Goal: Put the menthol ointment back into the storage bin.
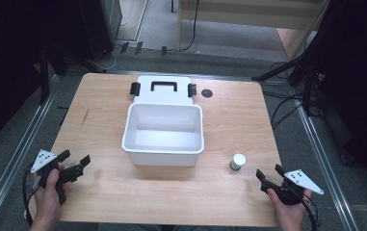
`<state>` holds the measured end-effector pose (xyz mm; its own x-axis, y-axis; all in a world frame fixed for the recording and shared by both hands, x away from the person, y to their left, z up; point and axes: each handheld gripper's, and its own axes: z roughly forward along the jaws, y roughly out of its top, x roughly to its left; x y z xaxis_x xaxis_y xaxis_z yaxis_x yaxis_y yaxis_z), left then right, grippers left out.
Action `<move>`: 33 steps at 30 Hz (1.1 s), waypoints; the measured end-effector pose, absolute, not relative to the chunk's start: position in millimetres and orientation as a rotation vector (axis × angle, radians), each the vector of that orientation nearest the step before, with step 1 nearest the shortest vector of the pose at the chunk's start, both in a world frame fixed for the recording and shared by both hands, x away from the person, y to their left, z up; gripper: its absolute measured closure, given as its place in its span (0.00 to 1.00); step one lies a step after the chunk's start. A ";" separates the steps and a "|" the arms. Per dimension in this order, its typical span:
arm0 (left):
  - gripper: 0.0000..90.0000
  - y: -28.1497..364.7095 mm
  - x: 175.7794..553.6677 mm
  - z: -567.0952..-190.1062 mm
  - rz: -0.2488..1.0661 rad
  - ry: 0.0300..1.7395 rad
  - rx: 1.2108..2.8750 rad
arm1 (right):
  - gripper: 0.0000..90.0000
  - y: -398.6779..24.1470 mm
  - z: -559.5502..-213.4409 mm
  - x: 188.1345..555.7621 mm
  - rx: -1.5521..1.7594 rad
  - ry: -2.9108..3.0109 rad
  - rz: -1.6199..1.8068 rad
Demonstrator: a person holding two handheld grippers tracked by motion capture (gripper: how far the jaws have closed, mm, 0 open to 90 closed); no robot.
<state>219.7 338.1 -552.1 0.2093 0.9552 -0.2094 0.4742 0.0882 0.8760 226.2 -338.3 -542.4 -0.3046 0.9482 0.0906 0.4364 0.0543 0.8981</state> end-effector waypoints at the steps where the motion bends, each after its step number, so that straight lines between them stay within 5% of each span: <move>1: 0.16 338.2 219.7 -552.1 0.636 1.409 1.531 | 0.25 -338.0 -542.4 226.5 1.382 1.793 1.213; 33: 0.16 338.1 219.9 -552.4 0.641 1.435 1.518 | 0.27 -311.6 -487.0 264.0 1.396 2.453 0.536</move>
<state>219.9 338.1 -552.4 0.1846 0.9589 -0.2157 0.4793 0.1037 0.8715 264.0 -311.6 -487.0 -0.5004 0.8644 -0.0490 0.7651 0.4680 0.4423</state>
